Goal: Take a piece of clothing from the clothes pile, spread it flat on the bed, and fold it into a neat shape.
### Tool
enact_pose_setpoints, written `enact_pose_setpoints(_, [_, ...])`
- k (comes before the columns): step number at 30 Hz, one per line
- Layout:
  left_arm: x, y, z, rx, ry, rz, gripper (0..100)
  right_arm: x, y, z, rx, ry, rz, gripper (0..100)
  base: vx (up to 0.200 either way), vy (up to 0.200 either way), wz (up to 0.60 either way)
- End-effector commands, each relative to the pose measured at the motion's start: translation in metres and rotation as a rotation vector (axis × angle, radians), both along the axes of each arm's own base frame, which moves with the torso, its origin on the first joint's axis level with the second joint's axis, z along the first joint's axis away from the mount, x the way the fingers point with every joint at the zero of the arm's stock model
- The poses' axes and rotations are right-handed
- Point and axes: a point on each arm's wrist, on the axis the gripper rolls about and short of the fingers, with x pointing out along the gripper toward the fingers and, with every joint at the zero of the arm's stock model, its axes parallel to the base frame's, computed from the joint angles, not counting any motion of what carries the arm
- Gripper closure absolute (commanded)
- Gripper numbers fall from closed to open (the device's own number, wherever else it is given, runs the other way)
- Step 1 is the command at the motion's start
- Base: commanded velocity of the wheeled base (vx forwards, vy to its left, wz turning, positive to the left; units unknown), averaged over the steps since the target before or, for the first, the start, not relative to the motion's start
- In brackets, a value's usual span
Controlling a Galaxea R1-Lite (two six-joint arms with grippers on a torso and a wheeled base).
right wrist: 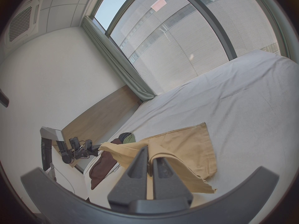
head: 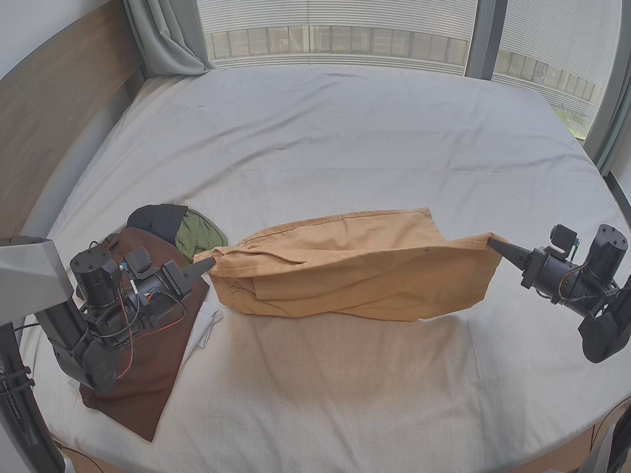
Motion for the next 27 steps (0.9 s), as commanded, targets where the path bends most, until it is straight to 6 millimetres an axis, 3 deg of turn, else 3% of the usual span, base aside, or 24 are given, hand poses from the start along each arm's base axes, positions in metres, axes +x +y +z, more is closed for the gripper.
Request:
enact_pose_setpoints(1, [0.008,-0.001,-0.001,-0.007,-0.009,0.022,100,0.013,0.006,-0.007,0.006,0.015,-0.007,100,0.0,0.0,0.0])
enact_pose_setpoints(21, [0.04,-0.022,-0.023,-0.008,-0.012,0.103,100,0.066,0.008,-0.024,0.07,0.008,-0.066,100,0.0,0.0,0.0])
enact_pose_setpoints(27, [0.054,-0.029,-0.023,-0.04,-0.036,0.135,100,0.084,0.007,-0.02,0.104,-0.016,-0.077,100,0.0,0.0,0.0])
